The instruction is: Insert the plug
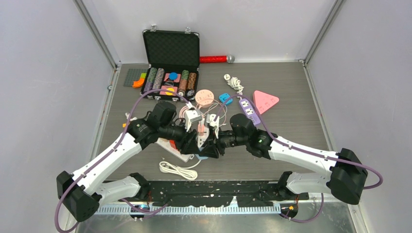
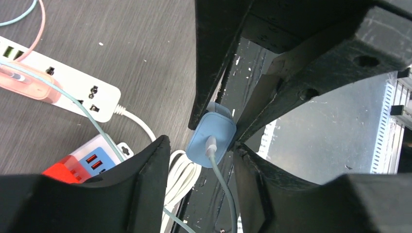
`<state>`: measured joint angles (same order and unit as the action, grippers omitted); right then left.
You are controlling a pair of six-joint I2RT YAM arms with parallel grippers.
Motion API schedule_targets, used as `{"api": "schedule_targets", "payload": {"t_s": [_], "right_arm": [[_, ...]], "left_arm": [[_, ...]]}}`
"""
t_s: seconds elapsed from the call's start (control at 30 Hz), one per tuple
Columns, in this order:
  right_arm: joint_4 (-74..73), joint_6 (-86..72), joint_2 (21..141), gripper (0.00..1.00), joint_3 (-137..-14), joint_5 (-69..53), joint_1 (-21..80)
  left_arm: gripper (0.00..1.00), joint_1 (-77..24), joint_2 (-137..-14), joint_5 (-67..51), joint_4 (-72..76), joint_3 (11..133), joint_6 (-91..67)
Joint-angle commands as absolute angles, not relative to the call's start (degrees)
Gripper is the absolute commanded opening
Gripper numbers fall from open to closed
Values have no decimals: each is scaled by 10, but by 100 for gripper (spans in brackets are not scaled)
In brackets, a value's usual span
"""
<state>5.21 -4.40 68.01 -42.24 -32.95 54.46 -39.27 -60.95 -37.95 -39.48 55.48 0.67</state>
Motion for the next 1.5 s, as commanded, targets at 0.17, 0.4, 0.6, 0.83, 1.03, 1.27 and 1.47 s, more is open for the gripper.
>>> {"api": "schedule_targets", "payload": {"t_s": [0.17,0.4,0.6,0.83,1.03,1.27,1.47], "right_arm": [[112,-56,659,5,-458,-365,538],[103,-58,664,26,-448,-341,536],[118,-30,641,98,-410,-345,534],[119,3,649,97,-397,-373,534],[142,13,661,79,-390,-380,534],[154,5,687,42,-406,-389,534],[153,6,690,6,-415,-398,534]], "left_arm": [[14,-395,-618,-395,-383,556,18],[0,-395,-619,-370,-388,573,15],[0,-395,-602,-363,-412,588,26],[0,-395,-583,-366,-437,601,30],[0,-395,-575,-369,-460,616,32],[0,-395,-571,-373,-469,622,24],[53,-395,-565,-380,-460,607,20]]}}
